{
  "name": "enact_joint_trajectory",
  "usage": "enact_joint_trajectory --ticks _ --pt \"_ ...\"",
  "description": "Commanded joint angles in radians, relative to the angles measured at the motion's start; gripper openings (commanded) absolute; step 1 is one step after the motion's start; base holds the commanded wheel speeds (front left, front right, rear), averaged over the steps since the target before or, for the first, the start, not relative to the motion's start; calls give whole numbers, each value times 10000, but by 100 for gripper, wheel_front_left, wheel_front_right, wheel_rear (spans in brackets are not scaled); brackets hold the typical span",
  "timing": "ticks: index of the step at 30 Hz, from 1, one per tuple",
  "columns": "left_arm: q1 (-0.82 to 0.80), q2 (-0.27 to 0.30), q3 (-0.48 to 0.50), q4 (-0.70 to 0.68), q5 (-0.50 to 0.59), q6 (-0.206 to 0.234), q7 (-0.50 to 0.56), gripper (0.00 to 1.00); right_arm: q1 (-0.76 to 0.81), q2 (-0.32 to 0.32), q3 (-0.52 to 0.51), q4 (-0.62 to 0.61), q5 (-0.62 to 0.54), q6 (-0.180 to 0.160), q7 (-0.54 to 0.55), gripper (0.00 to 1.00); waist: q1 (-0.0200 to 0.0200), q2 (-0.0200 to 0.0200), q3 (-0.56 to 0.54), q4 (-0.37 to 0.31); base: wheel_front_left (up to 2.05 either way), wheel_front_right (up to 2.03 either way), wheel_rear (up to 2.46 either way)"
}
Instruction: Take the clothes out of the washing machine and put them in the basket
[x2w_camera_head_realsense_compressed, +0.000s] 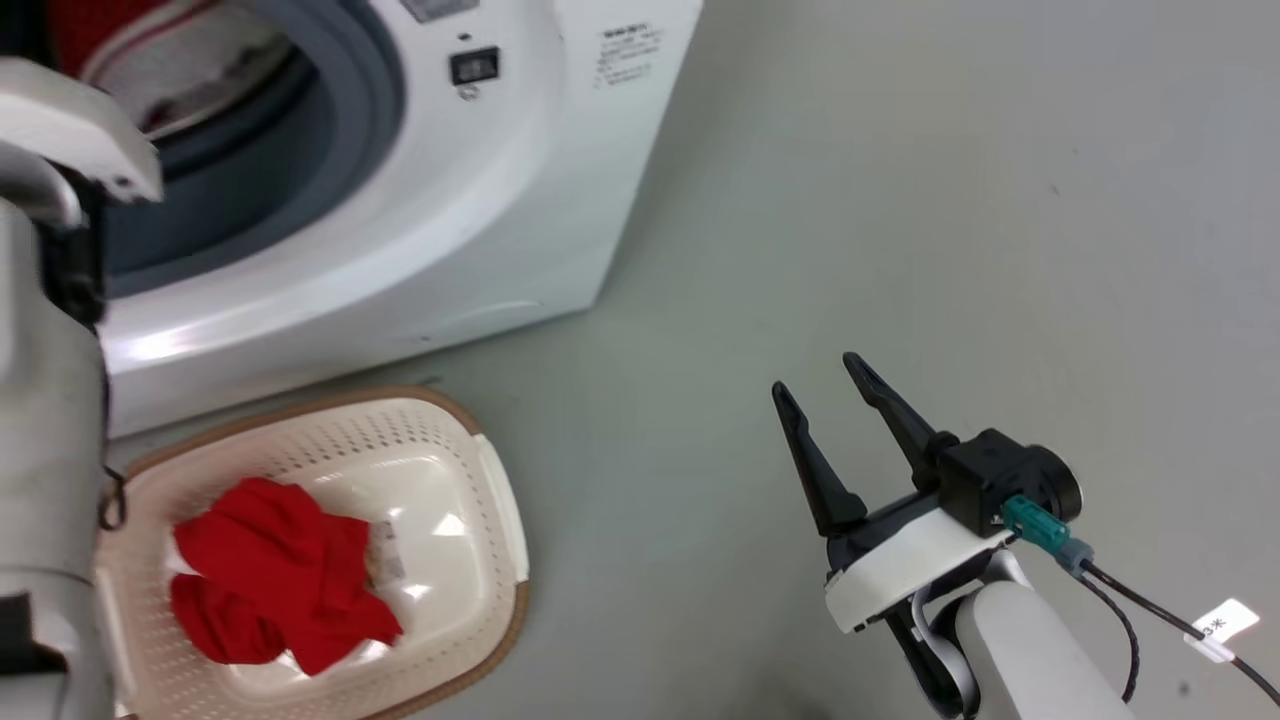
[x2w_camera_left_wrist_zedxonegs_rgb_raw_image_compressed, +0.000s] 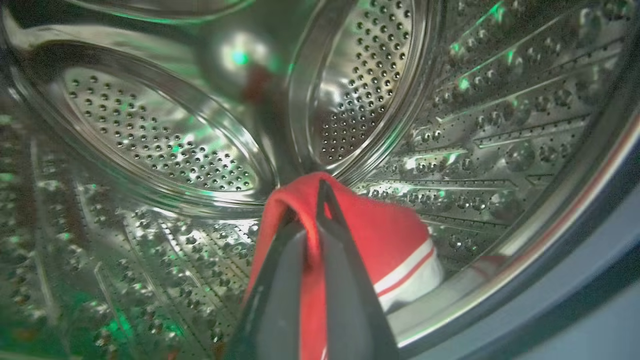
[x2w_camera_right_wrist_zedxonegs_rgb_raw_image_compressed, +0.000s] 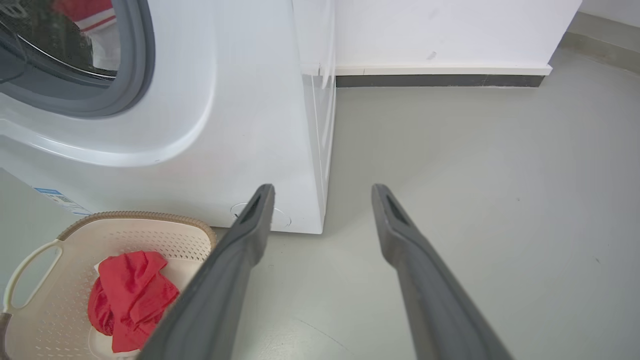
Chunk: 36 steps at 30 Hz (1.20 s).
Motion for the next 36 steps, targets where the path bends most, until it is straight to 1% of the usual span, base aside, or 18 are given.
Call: enact_joint_trajectory --ticks 1,4,8,15,18,21,24,28,30,33,35,36 --pt "219 -93 5 -161 -36 29 -81 0 75 -9 -56 33 -83 -7 1 100 0 0 -741 626 0 0 0" --pt "973 -470 -13 -772 -109 9 -166 0 263 -9 -198 143 -205 -7 103 100 0 0 -1215 936 0 0 0" --pt "2111 -939 104 -2156 -163 8 -182 0 419 -9 -340 181 -340 -7 267 100 0 0 -1781 1269 0 0 0" --pt "4063 -1547 511 -4454 -414 -65 -178 0 818 -9 -505 96 -448 -7 495 100 0 0 -2544 1754 0 0 0" --pt "4785 -1829 545 -5452 -421 -89 -170 0 1036 -7 -587 58 -509 -7 598 100 0 0 -2787 1988 0 0 0" --pt "5484 -2160 610 -6473 -506 33 -169 0 1196 -7 -651 -5 -588 -7 728 100 0 0 -2985 2216 0 0 0" --pt "6213 -2455 452 -7531 -461 76 -171 0 1321 -7 -716 -65 -668 -7 844 100 0 0 -3176 2442 0 0 0" --pt "7247 -2650 349 -8818 -435 195 -166 0 1474 -7 -757 -176 -771 -7 1013 100 0 0 -3388 2648 0 0 0" --pt "7831 -2698 276 -9325 -347 371 -10 0 1503 -7 -780 -256 -820 -7 1075 100 0 0 -3428 2708 0 0 0" --pt "8641 -2793 143 -9824 -217 619 184 0 1636 -7 -843 -340 -863 -7 1133 100 0 0 -3465 2844 0 0 0" --pt "9232 -2907 53 -9755 -226 755 324 0 1704 -7 -868 -379 -906 -7 1194 100 0 0 -3453 2967 0 0 0" --pt "9698 -3037 -111 -9459 -292 806 358 0 1693 -6 -832 -439 -952 -7 1260 100 0 0 -3406 3060 0 0 0"
